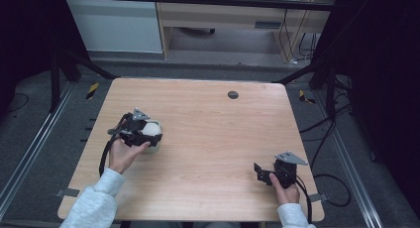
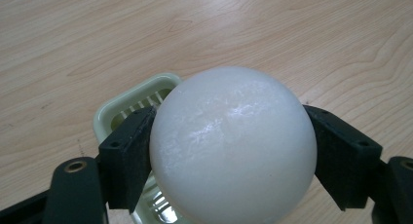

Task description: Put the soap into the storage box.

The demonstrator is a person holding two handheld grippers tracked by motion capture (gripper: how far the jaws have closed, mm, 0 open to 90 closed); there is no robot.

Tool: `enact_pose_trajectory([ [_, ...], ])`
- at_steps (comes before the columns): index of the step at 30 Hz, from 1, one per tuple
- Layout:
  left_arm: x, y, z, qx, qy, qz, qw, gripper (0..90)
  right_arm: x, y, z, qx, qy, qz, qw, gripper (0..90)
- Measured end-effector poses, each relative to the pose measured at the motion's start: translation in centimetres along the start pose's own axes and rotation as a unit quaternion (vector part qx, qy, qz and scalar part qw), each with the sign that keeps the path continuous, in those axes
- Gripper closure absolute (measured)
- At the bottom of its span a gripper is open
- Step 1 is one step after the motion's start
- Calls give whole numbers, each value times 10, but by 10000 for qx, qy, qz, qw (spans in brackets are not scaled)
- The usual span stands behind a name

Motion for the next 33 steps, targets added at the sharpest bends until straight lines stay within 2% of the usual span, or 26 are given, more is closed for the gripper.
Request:
enact_pose_trajectory([
  [16,-5,10,20,141,-239,39,9996,236,0,0,0,8,12,11,10000,41],
  [28,-6,16,23,162,-187,130,9996,236,0,0,1,11,15,14,10000,41],
  [33,-7,20,27,175,-253,178,9994,236,0,0,0,10,12,16,10000,41],
])
Point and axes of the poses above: each handheld gripper's, and its own axes: y roughly forward along the jaws, x roughly out of its top, z roughly to its left, the point moved 7 cm from there along y, roughly forward along the jaws, and after that the axes turned 5 degrees about z, right-handed, at the moved point
